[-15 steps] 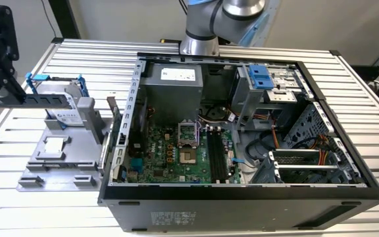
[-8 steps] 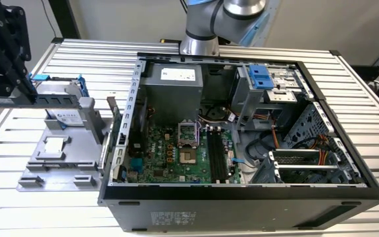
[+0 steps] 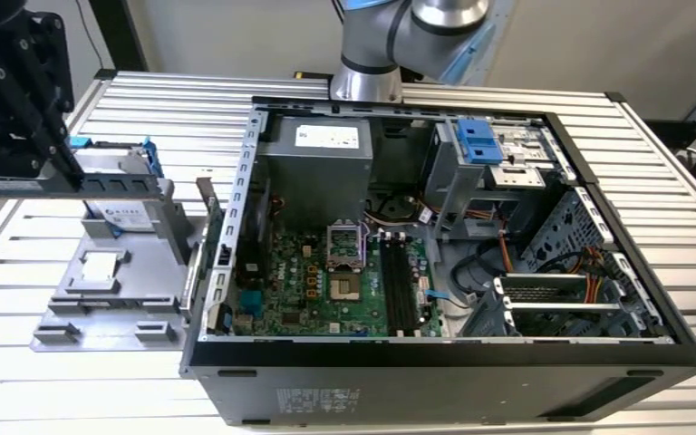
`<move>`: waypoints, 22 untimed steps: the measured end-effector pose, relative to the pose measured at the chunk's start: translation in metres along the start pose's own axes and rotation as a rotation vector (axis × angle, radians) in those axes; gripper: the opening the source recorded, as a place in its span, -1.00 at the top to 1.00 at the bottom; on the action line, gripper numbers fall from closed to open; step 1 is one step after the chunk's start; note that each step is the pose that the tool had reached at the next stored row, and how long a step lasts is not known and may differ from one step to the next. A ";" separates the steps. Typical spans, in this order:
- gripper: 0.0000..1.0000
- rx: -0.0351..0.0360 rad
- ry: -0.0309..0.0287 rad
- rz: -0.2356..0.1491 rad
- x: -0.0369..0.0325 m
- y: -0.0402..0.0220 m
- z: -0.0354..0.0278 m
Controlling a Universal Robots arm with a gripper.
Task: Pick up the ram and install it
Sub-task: 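Pick up the ram and move it above insertion slot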
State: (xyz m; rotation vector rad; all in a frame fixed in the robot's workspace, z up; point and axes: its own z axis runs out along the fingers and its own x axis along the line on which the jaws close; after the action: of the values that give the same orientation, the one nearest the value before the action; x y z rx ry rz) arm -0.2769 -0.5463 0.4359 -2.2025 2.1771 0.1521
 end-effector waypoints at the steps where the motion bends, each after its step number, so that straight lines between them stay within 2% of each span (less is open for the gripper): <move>1: 1.00 -0.0002 0.0001 0.000 0.0000 -0.0034 -0.0002; 15: 1.00 -0.0041 0.0000 0.000 0.0005 -0.0554 -0.0022; 22: 1.00 -0.0050 0.0000 0.000 0.0008 -0.0781 -0.0030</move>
State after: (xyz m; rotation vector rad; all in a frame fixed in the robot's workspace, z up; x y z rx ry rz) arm -0.1987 -0.5463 0.4357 -2.2046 2.1796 0.1577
